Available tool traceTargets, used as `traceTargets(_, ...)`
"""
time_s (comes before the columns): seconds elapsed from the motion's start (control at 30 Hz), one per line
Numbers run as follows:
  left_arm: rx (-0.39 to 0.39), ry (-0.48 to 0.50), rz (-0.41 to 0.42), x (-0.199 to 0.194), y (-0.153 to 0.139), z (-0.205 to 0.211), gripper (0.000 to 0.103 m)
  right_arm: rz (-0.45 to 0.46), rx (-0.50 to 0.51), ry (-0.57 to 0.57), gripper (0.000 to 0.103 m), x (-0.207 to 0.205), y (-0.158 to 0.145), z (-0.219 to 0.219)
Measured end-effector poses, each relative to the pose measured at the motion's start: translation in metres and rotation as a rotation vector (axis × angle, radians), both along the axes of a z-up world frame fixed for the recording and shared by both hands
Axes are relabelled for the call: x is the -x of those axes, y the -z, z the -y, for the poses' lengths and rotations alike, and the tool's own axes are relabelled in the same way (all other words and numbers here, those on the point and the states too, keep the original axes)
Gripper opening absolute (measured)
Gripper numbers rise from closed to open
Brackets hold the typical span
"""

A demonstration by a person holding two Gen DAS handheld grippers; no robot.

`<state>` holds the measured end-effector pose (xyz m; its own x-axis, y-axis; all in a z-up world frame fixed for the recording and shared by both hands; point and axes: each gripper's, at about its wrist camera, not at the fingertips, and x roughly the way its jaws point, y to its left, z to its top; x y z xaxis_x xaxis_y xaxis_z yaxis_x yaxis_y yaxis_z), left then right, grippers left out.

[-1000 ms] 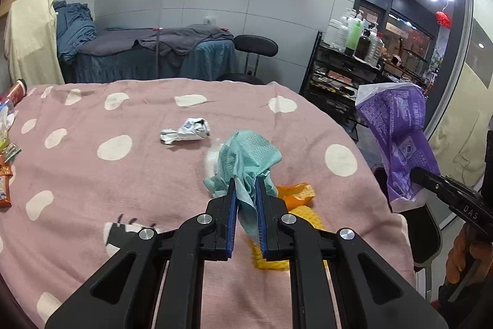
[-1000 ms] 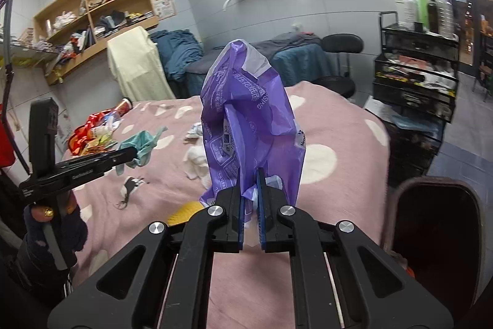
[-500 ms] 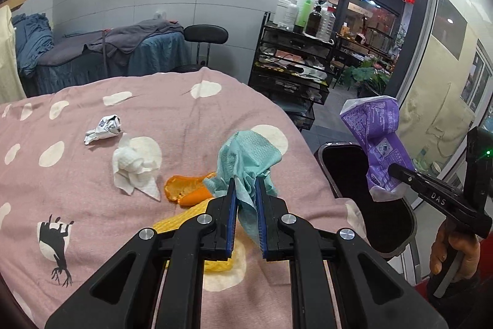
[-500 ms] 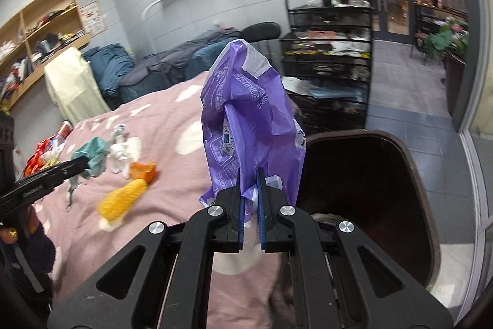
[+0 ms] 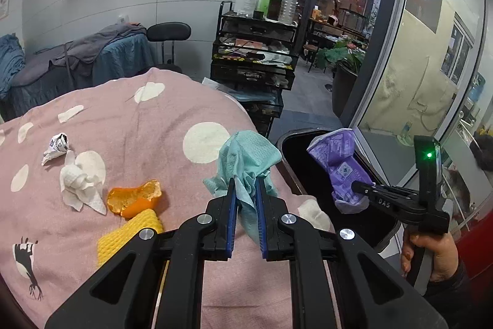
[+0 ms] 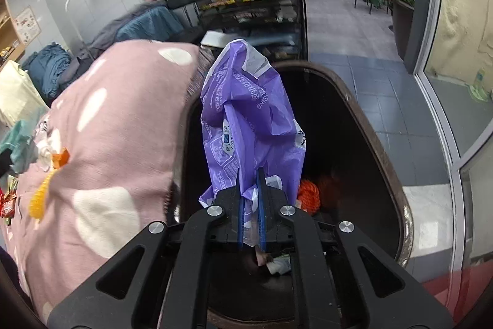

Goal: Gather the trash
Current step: 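Carry the purple bag to the bin and open the right tool, then lower the teal cloth into the bin and open the left tool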

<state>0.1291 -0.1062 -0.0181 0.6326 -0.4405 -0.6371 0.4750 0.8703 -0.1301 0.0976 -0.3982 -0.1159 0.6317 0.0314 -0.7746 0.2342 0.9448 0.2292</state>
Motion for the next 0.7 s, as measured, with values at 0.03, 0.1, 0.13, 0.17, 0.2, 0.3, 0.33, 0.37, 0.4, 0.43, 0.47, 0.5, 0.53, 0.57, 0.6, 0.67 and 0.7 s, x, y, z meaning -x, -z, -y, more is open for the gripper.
traceTargets(0.03,-0.002,0.006,-0.001,0.000,0.001,0.003,0.012,-0.006,-0.002,0.002,0.008,0.000,0.003,0.001)
traceTargets(0.1,-0.006,0.018,-0.003,0.001,0.002,0.008,0.012,-0.015,-0.008,0.002,0.009,-0.001,0.009,0.000)
traceTargets(0.13,-0.007,0.023,-0.004,0.001,0.002,0.010,0.012,-0.024,-0.006,0.005,0.018,-0.002,0.012,0.000)
traceTargets(0.17,-0.009,0.030,-0.006,0.001,0.003,0.013,0.012,-0.026,-0.007,0.009,0.024,-0.001,0.014,0.000)
traceTargets(0.2,-0.010,0.034,-0.008,0.002,0.004,0.016,0.012,-0.019,-0.013,0.009,0.037,0.001,0.016,0.001)
traceTargets(0.3,-0.020,0.044,-0.009,0.003,0.005,0.023,0.012,0.018,-0.019,0.026,0.065,0.006,0.014,0.000)
traceTargets(0.33,-0.022,0.049,-0.009,0.002,0.006,0.026,0.012,0.027,-0.022,0.027,0.065,0.007,0.013,0.000)
traceTargets(0.37,-0.023,0.053,-0.009,0.001,0.006,0.027,0.012,0.041,-0.028,0.028,0.065,0.009,0.010,0.001)
traceTargets(0.4,-0.025,0.060,-0.008,0.001,0.005,0.030,0.012,0.053,-0.030,0.034,0.065,0.011,0.008,0.002)
traceTargets(0.43,-0.026,0.067,-0.009,0.001,0.005,0.033,0.012,0.064,-0.029,0.044,0.067,0.012,0.006,0.003)
traceTargets(0.47,-0.026,0.075,-0.011,0.000,0.005,0.036,0.012,0.078,-0.023,0.059,0.068,0.015,0.003,0.004)
traceTargets(0.5,-0.026,0.085,-0.014,0.000,0.005,0.039,0.012,0.089,-0.018,0.070,0.072,0.017,0.000,0.005)
traceTargets(0.53,-0.027,0.092,-0.015,0.000,0.005,0.042,0.012,0.098,-0.014,0.081,0.074,0.017,-0.003,0.006)
traceTargets(0.57,-0.032,0.102,-0.016,-0.001,0.005,0.047,0.012,0.111,-0.010,0.102,0.075,0.019,-0.007,0.008)
traceTargets(0.6,-0.034,0.109,-0.019,-0.001,0.006,0.051,0.012,0.123,-0.010,0.119,0.076,0.022,-0.009,0.011)
traceTargets(0.67,-0.037,0.129,-0.032,-0.002,0.008,0.059,0.012,0.142,-0.012,0.149,0.076,0.030,-0.015,0.017)
traceTargets(0.7,-0.040,0.137,-0.037,-0.003,0.009,0.063,0.012,0.149,-0.012,0.166,0.077,0.032,-0.017,0.020)
